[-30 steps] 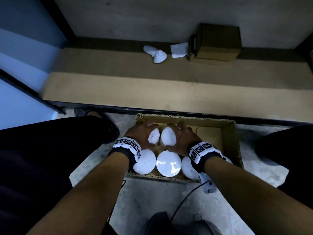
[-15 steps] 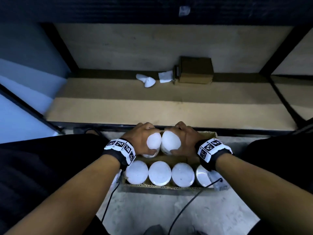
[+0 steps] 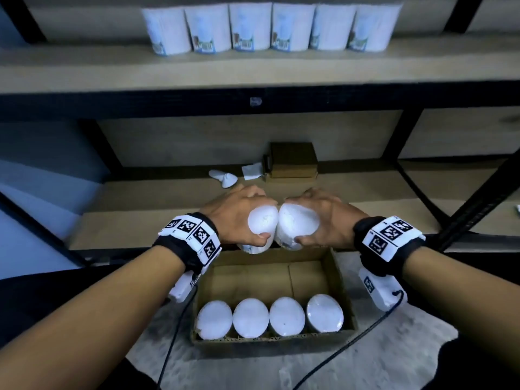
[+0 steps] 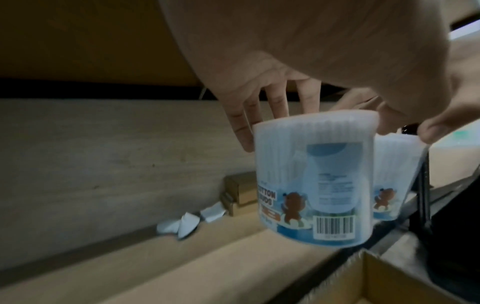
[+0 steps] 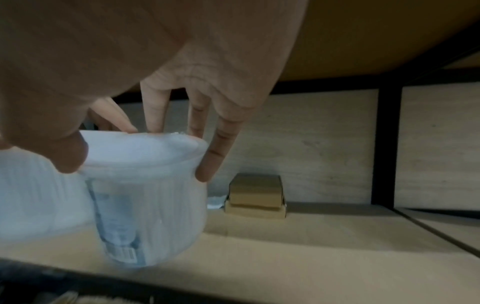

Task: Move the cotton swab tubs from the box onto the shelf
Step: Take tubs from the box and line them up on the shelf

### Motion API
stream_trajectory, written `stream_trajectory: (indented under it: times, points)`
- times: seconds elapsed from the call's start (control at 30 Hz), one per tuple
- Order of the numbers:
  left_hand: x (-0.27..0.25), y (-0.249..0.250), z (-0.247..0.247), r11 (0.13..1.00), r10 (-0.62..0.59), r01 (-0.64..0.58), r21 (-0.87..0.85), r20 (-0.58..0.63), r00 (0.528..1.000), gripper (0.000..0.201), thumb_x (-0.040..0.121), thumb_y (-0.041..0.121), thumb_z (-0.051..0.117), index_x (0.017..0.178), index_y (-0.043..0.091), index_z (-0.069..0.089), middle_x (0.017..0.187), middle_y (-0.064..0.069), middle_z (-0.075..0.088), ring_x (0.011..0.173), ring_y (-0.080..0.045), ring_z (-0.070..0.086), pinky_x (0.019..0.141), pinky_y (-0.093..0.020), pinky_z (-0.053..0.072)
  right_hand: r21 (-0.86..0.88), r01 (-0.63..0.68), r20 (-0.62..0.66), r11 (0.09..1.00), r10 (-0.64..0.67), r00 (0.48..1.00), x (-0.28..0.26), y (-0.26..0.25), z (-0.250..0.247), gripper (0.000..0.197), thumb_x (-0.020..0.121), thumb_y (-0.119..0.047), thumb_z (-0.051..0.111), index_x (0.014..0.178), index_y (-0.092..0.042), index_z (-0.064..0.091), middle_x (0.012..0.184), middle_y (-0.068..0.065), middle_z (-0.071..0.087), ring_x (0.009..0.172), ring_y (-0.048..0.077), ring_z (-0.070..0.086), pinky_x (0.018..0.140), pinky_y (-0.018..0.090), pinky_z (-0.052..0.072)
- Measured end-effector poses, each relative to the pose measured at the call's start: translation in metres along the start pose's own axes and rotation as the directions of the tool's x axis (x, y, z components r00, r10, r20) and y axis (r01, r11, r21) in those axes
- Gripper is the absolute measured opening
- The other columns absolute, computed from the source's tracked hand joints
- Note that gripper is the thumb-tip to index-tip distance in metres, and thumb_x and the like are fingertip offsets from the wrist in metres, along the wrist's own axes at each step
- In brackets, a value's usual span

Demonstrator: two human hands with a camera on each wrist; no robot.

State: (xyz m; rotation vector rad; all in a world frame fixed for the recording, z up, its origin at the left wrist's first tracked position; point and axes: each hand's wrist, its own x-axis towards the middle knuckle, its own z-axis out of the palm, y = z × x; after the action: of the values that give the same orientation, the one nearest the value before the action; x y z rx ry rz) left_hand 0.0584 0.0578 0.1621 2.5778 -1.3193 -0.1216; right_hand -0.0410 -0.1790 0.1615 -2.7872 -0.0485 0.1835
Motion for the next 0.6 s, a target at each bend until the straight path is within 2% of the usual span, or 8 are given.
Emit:
stream_trajectory:
  times: [0.07, 0.17, 0.33, 0.4, 0.5, 0.6]
  points:
    - [0.009, 0.014, -0.022, 0.999, 0.024, -0.023, 0.035, -0.014, 1.000, 0.075, 0.062, 0.066, 0.061, 0.132, 0.045, 0.046, 0.130, 0.019, 0.043, 0.115, -0.010, 0.038, 0.095, -0.040, 0.046, -0.031, -0.005, -0.030, 0.999, 0.004, 1.000, -0.009, 0.000, -0.027, 0.088, 0.066, -0.066, 0.068, 0.144, -0.053, 0.030, 0.145, -0.006, 0.038, 0.136, 0.022, 0.035, 0.109, 0.046, 0.038]
    - [0.021, 0.034, -0.057, 0.995, 0.072, -0.067, 0.076, -0.063, 0.995, 0.072, 0.063, 0.067, 0.058, 0.131, 0.047, 0.047, 0.128, 0.020, 0.044, 0.105, -0.008, 0.037, 0.091, -0.038, 0.048, -0.031, 0.000, -0.112, 1.000, -0.004, 0.994, -0.024, -0.001, -0.066, 0.086, 0.067, -0.065, 0.070, 0.144, -0.052, 0.034, 0.137, -0.005, 0.043, 0.129, 0.018, 0.041, 0.106, 0.034, 0.037]
    - [0.041, 0.062, -0.110, 0.980, 0.166, -0.148, 0.131, -0.138, 0.976, 0.073, 0.061, 0.068, 0.056, 0.131, 0.047, 0.049, 0.123, 0.017, 0.048, 0.103, -0.012, 0.044, 0.092, -0.040, 0.048, -0.044, 0.062, -0.277, 0.997, -0.071, 0.958, -0.054, -0.011, -0.132, 0.069, 0.075, -0.044, 0.079, 0.139, -0.036, 0.053, 0.131, -0.007, 0.059, 0.122, 0.014, 0.051, 0.097, 0.021, 0.036]
    - [0.049, 0.074, -0.129, 0.971, 0.198, -0.174, 0.166, -0.142, 0.970, 0.070, 0.064, 0.068, 0.055, 0.131, 0.048, 0.048, 0.123, 0.015, 0.049, 0.105, -0.015, 0.046, 0.094, -0.040, 0.046, -0.044, 0.069, -0.328, 0.997, -0.079, 0.941, -0.060, -0.012, -0.154, 0.066, 0.075, -0.044, 0.079, 0.136, -0.036, 0.056, 0.131, -0.012, 0.059, 0.120, 0.009, 0.053, 0.095, 0.018, 0.035]
    - [0.057, 0.090, -0.158, 0.960, 0.238, -0.203, 0.191, -0.181, 0.954, 0.067, 0.070, 0.063, 0.061, 0.133, 0.045, 0.047, 0.128, 0.011, 0.051, 0.115, -0.015, 0.046, 0.101, -0.039, 0.042, -0.005, 0.041, -0.368, 0.999, -0.040, 0.929, -0.068, -0.011, -0.183, 0.061, 0.074, -0.050, 0.076, 0.131, -0.041, 0.057, 0.129, -0.020, 0.060, 0.113, 0.002, 0.053, 0.092, 0.018, 0.039]
    - [0.068, 0.101, -0.185, 0.940, 0.303, -0.257, 0.223, -0.209, 0.930, 0.062, 0.076, 0.057, 0.064, 0.134, 0.039, 0.051, 0.128, 0.007, 0.054, 0.116, -0.015, 0.048, 0.101, -0.032, 0.038, 0.007, 0.009, -0.417, 1.000, -0.005, 0.909, -0.072, -0.009, -0.209, 0.059, 0.072, -0.058, 0.071, 0.128, -0.042, 0.058, 0.124, -0.019, 0.063, 0.110, 0.008, 0.058, 0.092, 0.024, 0.046]
